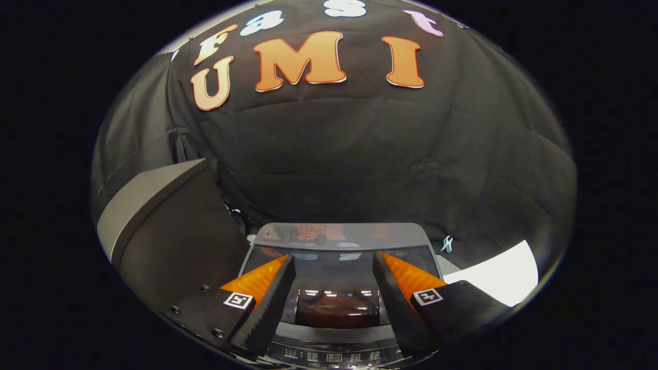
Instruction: Put the clothes into the washing machine and then close the washing machine lid.
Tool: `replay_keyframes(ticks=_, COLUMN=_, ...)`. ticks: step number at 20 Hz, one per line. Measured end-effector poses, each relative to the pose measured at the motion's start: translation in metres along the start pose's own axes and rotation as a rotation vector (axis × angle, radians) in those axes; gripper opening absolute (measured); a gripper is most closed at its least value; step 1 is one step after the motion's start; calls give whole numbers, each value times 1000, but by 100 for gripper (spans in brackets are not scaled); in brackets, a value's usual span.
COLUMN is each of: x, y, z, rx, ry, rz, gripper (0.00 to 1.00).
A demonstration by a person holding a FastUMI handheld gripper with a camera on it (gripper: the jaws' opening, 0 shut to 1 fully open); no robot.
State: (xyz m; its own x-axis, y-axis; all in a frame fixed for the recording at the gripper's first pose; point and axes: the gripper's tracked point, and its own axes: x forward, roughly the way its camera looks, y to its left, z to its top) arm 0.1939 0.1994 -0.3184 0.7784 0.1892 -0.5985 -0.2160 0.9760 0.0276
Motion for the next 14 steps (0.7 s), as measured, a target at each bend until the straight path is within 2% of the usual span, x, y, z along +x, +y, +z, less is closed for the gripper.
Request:
replay_keyframes(ticks=7, x=-60, y=31, z=56, rx=22, ry=-149, rz=11, gripper=97)
replay_keyframes(ticks=10, x=-102, y=45, z=94, rx=52, ry=-243, rz=13, gripper=97)
replay_keyframes(ticks=14, x=-168, y=42, z=127, rx=48, ry=-360, rz=-33, gripper=97)
